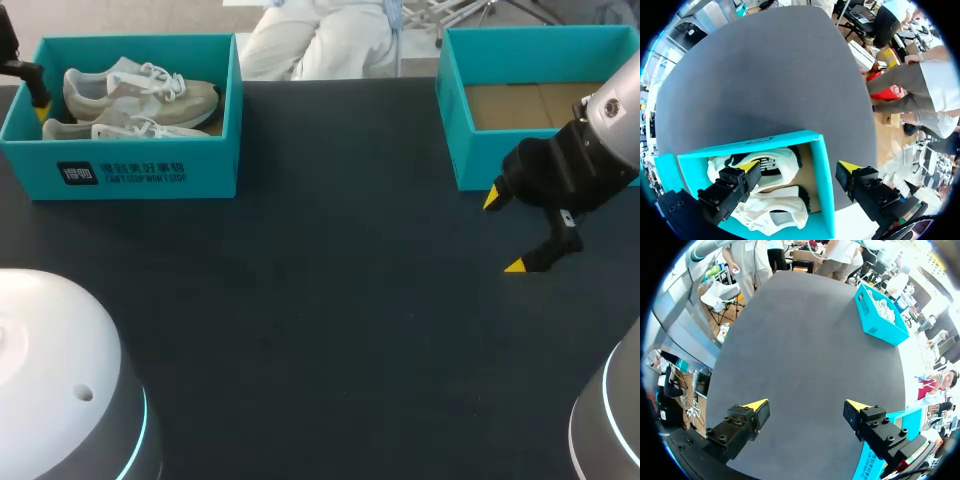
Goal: Take the shoe out of the shoebox, open the shoe tongue, remove and reinsert the insole, then place the shoe into the shoebox
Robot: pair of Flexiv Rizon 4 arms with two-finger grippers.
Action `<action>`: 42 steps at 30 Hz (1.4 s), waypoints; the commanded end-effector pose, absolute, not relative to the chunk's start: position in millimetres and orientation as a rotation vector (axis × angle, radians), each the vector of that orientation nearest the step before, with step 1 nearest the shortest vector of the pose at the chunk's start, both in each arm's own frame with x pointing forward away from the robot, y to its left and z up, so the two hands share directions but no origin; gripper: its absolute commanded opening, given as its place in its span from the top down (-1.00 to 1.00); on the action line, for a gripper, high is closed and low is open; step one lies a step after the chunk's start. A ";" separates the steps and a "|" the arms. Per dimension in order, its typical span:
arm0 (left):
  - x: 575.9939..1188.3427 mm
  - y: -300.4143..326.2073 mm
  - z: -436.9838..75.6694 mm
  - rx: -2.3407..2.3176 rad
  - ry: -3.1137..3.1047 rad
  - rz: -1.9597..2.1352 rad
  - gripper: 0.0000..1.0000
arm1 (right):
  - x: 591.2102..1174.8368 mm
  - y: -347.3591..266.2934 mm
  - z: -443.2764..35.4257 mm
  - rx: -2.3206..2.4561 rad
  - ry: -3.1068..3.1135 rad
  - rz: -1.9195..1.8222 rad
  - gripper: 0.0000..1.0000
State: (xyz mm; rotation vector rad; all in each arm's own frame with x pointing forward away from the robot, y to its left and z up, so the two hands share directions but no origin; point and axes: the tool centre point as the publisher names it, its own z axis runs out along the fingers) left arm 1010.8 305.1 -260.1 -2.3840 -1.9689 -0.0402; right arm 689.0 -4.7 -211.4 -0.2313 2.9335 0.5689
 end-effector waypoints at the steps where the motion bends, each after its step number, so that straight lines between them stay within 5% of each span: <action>1: 1009.8 296.9 -264.9 -2.375 -1.958 -0.056 -1.00 | 689.5 -3.5 -212.4 -0.230 2.935 0.565 -1.00; 4: 1009.3 290.4 -268.7 -2.350 -1.962 -0.079 -0.94 | 689.5 -3.5 -212.4 -0.230 2.935 0.565 -1.00; 6: 1010.1 286.9 -272.8 -2.345 -1.956 -0.072 -0.45 | 689.5 -3.5 -212.4 -0.230 2.935 0.565 -1.00; 9: 1012.3 283.9 -278.8 -2.327 -1.963 -0.078 -0.24 | 689.5 -3.5 -212.4 -0.230 2.935 0.565 -1.00; 15: 1019.0 283.8 -288.8 -2.309 -1.978 -0.097 -0.32 | 689.5 -3.5 -212.4 -0.230 2.935 0.565 -1.00; 42: 1044.3 286.7 -357.3 -2.293 -2.050 -0.151 -0.07 | 689.5 -3.5 -212.4 -0.230 2.935 0.565 -1.00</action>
